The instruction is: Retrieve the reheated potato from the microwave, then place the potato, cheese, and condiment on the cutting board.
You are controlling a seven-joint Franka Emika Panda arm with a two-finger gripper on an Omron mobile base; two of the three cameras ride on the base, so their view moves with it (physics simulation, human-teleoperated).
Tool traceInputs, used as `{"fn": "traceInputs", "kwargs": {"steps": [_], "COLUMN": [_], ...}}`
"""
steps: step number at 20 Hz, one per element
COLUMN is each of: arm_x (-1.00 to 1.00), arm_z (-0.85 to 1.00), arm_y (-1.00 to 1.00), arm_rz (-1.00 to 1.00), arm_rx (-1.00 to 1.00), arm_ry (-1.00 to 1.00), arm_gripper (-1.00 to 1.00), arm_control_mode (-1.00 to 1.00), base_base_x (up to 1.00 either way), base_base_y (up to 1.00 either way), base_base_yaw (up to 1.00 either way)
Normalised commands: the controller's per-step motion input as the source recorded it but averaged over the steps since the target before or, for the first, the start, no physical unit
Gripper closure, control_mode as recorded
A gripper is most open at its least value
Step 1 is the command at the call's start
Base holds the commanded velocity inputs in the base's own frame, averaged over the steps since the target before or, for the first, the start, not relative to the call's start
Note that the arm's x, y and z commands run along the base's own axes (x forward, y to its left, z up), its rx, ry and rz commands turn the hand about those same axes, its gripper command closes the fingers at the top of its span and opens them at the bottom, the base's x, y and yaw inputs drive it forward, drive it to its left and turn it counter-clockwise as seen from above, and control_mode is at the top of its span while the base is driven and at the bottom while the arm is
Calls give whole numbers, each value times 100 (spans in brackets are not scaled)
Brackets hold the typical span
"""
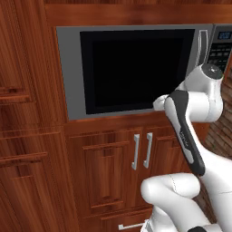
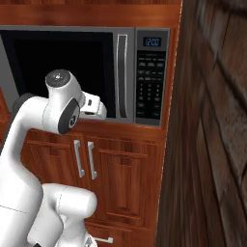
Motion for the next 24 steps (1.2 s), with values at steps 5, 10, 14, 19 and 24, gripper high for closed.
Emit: {"fn": "traceInputs", "kwargs": {"steps": [5,10,14,19,24], "arm_x": [-23,-20,-18,-1,4], "arm_z": [24,35,32,18,12], "arm_y": [-34,-41,-41,-31,-26], "arm_rz": [-6,-5,-3,2,4], "arm_rx": [0,0,0,0,0], "arm_ry": [0,4,1,-24,-30], "arm_gripper": [-100,-100,-100,-100,-100], "arm_control_mode": [-100,-100,-100,-100,-100], "base_base_x": [0,0,0,0,0], "base_base_y": [0,0,0,0,0], "base_base_yaw": [0,0,0,0,0]}}
